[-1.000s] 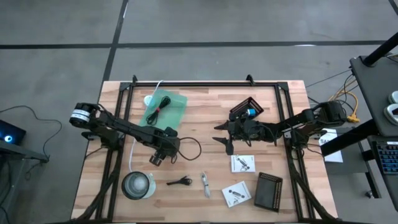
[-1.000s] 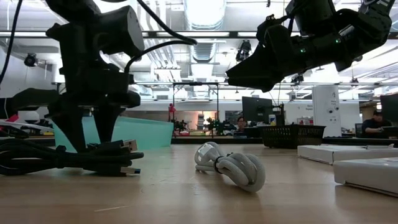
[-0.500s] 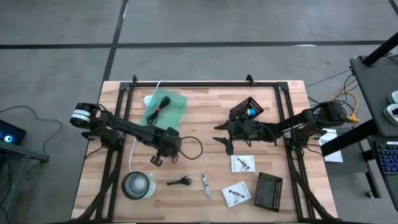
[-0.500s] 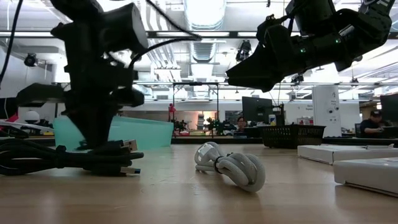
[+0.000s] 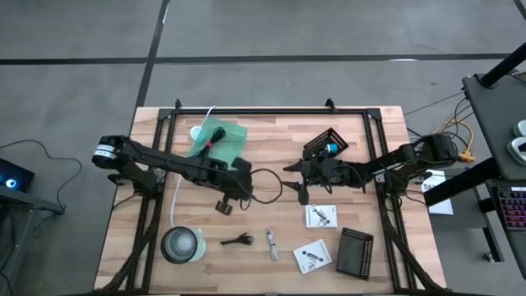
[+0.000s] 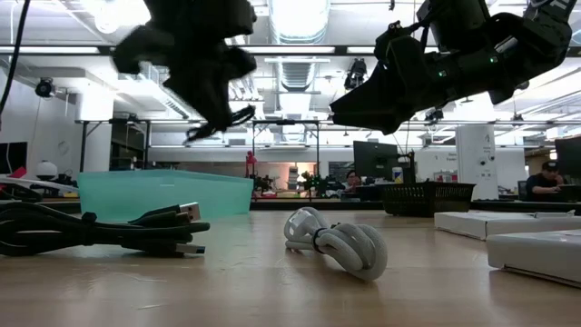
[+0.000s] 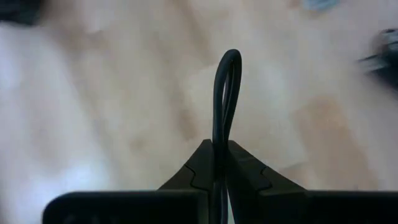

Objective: Pick and place items into bin
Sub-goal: Put the top black charger cable into the light blue bin, then put the black charger cable into the light blue bin

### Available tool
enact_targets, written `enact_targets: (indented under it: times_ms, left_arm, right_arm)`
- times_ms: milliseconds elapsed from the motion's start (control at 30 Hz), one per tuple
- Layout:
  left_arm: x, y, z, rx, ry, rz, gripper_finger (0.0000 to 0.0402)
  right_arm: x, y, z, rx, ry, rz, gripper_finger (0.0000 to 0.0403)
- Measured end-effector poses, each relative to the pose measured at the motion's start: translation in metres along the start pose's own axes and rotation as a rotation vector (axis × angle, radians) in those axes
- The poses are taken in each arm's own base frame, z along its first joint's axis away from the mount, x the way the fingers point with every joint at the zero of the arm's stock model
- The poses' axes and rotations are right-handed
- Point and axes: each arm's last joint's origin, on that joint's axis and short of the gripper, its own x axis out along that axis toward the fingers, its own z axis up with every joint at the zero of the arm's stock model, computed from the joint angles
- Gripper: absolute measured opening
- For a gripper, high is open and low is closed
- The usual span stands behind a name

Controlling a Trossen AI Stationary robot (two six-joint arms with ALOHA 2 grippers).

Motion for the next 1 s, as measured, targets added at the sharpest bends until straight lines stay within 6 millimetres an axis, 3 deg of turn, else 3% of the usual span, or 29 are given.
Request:
enact_targets:
  times_ms: [133,233,633,1000]
  left_arm:
    - [-0.021,0.018,-0.002,-0.017,0.169,0.190,0.0006]
    - [-0.031,0.037,-0.009,-0.132,0.242,0.272,0.0005]
    - [-0.029,0.107,-0.068,-0.892,0.349,0.349,0.0005]
    - [-0.028,0.116,-0.078,-0.936,0.345,0.286,0.0066]
  right_arm:
    - [0.000,0.000,0.000,0.000,0.000,0.000,0.0224]
    - [0.000,0.000,0.000,0.000,0.000,0.000,0.0224]
    - [0.001,0.001,0.003,-0.054,-0.013,0.001,0.0224]
    - [0.001,0.001,0.003,-0.069,-0.012,0.001,0.0224]
